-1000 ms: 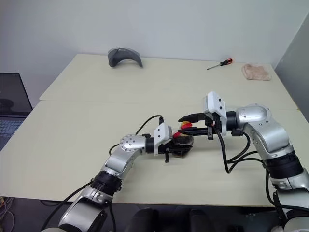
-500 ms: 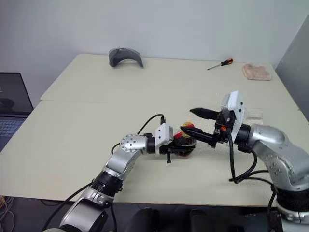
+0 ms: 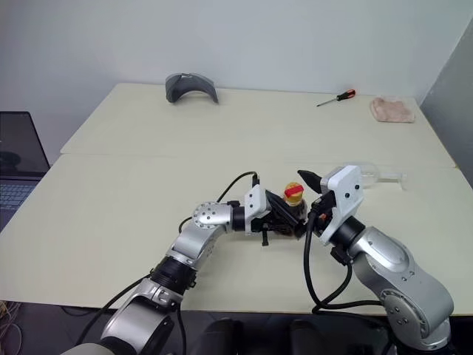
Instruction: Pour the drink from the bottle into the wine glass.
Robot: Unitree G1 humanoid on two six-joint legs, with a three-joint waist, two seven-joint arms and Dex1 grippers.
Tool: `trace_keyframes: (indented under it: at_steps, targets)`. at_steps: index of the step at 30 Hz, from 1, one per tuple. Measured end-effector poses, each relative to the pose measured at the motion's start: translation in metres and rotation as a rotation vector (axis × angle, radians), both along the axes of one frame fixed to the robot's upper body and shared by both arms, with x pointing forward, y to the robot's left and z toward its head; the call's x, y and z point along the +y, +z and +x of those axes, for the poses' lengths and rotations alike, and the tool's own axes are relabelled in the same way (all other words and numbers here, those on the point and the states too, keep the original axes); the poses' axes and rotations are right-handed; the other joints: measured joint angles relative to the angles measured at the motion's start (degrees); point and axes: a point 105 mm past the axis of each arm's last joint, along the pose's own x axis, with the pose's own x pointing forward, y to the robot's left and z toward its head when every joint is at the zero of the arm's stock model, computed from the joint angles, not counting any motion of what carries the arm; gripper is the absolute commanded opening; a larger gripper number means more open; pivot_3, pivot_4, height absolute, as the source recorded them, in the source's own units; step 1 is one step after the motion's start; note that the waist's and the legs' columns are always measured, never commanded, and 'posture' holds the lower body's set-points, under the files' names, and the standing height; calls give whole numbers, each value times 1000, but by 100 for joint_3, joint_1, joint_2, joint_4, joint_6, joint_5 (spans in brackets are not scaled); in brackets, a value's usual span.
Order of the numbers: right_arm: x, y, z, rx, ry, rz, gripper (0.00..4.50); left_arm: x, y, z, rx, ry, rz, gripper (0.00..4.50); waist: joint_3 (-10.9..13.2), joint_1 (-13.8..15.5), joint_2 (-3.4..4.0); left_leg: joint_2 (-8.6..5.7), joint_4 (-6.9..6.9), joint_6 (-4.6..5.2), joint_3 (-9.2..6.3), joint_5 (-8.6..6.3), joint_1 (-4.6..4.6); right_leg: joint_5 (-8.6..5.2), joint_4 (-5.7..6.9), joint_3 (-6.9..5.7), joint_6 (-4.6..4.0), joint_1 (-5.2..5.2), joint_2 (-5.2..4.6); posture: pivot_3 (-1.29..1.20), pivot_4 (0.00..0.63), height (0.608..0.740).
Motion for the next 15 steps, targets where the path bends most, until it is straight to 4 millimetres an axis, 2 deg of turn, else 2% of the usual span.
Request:
trace_keyframes:
  at_steps: [9, 12, 15]
  targets:
    - [-4, -1, 0, -49, -40, 4, 4356, 0, -2, 3, 5, 22, -3, 898, 0, 1, 0, 1, 1, 0, -1, 0, -1, 0, -1, -1, 1, 0, 3, 0, 150, 740]
    - [-5, -7, -2, -47, -43, -7, 3767, 1, -2, 3, 5, 24, -2, 898, 0, 0, 0, 1, 0, 0, -2, 0, 0, -1, 0, -1, 1, 0, 4, 0, 150, 740]
    - [-2, -11, -3, -45, -34, -21, 2774, 1, -2, 3, 5, 25, -1, 898, 0, -4, 0, 2, 0, 0, -1, 0, 0, -1, 0, -1, 1, 0, 5, 0, 150, 740]
